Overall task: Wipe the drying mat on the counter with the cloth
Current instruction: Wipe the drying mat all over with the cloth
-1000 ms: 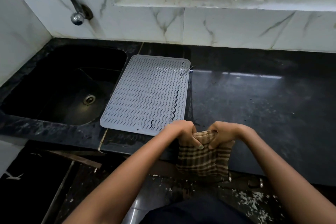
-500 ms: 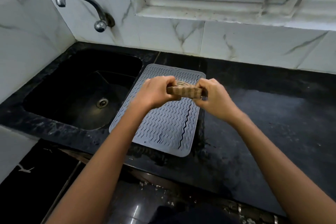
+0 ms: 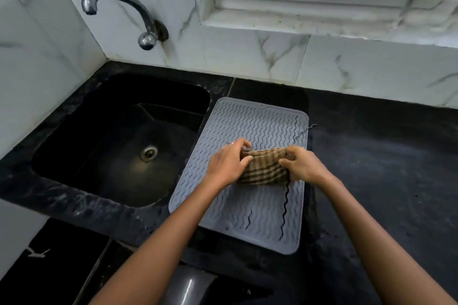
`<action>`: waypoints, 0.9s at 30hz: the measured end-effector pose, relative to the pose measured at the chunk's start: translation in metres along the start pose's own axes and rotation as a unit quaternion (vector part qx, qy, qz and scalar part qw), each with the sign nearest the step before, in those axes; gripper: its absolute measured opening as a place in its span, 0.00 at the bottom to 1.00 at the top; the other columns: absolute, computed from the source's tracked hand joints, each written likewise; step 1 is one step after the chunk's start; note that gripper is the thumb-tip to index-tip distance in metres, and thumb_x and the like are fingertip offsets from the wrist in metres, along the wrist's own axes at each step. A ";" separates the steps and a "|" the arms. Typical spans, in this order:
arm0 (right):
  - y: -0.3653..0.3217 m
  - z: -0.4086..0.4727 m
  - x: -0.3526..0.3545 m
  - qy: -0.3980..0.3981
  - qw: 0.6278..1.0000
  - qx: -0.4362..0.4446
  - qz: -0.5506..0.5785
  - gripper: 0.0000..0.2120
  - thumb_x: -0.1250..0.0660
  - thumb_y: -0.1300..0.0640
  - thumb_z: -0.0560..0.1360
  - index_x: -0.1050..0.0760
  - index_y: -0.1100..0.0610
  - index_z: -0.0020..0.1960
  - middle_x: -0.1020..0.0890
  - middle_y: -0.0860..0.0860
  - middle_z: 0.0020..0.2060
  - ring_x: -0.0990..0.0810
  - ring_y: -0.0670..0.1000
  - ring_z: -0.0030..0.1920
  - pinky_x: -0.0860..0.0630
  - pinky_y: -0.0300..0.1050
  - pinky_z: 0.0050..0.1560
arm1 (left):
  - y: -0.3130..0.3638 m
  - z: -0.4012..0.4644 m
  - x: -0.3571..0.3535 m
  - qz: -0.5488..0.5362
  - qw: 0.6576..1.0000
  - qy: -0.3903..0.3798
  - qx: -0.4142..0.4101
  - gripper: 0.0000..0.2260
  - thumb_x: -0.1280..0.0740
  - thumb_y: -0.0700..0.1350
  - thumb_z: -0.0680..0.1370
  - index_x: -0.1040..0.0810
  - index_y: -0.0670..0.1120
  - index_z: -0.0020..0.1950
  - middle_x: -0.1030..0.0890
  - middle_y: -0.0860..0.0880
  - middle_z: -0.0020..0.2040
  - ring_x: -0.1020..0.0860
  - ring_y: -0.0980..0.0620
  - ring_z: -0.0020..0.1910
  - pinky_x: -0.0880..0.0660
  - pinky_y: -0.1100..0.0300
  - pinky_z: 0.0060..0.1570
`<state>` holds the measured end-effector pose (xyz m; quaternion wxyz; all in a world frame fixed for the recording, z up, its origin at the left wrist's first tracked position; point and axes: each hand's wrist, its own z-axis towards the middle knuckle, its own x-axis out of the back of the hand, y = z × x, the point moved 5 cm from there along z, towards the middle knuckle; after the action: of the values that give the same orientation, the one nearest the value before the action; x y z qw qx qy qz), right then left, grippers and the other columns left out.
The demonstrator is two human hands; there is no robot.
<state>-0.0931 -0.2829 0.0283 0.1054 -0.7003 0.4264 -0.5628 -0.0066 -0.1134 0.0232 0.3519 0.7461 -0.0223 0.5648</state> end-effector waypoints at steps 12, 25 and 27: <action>-0.013 -0.010 -0.057 0.053 0.981 0.117 -0.146 0.33 0.28 0.51 0.68 0.37 0.49 0.70 0.35 0.50 0.71 0.39 0.53 0.72 0.42 0.58 0.69 | -0.012 0.007 -0.039 0.003 0.980 -0.022 -0.200 0.15 0.43 0.51 0.82 0.28 0.50 0.66 0.26 0.53 0.66 0.30 0.53 0.65 0.32 0.55 0.61; -0.020 -0.006 -0.054 0.214 0.916 0.212 -0.265 0.11 0.30 0.57 0.69 0.22 0.58 0.51 0.17 0.51 0.47 0.21 0.56 0.47 0.27 0.51 0.42 | -0.004 0.034 -0.023 -0.033 0.983 0.029 -0.176 0.11 0.45 0.51 0.83 0.26 0.49 0.55 0.20 0.49 0.43 0.24 0.52 0.40 0.29 0.58 0.38; -0.018 -0.002 -0.052 0.216 0.923 0.208 -0.241 0.10 0.30 0.60 0.68 0.22 0.59 0.48 0.18 0.53 0.45 0.22 0.58 0.49 0.28 0.53 0.44 | -0.004 0.039 -0.023 -0.039 0.985 0.027 -0.167 0.11 0.46 0.51 0.83 0.25 0.50 0.55 0.19 0.51 0.42 0.24 0.53 0.39 0.29 0.58 0.39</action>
<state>-0.0868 -0.2336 0.0038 0.0147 -0.6057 0.1305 -0.7848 0.0192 -0.1405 -0.0030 0.4937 0.6619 -0.0778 0.5587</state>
